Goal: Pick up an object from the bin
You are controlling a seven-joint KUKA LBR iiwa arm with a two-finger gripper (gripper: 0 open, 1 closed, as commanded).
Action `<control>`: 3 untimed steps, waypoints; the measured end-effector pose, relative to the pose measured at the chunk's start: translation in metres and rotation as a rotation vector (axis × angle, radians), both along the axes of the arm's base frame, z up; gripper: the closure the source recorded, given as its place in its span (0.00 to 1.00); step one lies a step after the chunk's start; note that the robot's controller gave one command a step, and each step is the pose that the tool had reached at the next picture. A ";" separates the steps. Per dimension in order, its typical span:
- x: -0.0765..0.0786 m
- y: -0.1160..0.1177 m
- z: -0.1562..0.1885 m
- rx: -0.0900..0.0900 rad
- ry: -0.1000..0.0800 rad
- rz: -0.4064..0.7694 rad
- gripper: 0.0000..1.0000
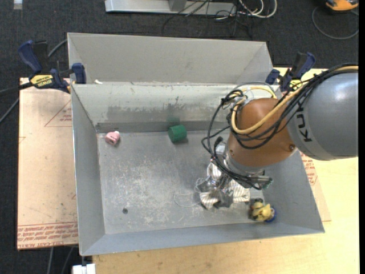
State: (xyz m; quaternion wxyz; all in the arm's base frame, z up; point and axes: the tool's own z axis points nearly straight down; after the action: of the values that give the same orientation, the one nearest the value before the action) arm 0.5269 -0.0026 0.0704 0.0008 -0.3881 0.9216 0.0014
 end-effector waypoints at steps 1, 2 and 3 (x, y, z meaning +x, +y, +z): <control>0.000 0.000 0.000 0.000 0.000 0.000 1.00; -0.026 0.004 0.116 0.002 -0.002 0.023 1.00; -0.026 0.004 0.116 0.002 -0.001 0.023 1.00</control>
Offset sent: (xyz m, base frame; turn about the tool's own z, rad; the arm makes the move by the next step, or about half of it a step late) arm -0.0269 0.0034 0.1166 -0.0258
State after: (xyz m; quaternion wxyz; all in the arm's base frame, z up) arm 0.5005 0.0014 0.1865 0.0018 -0.3984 0.9172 0.0023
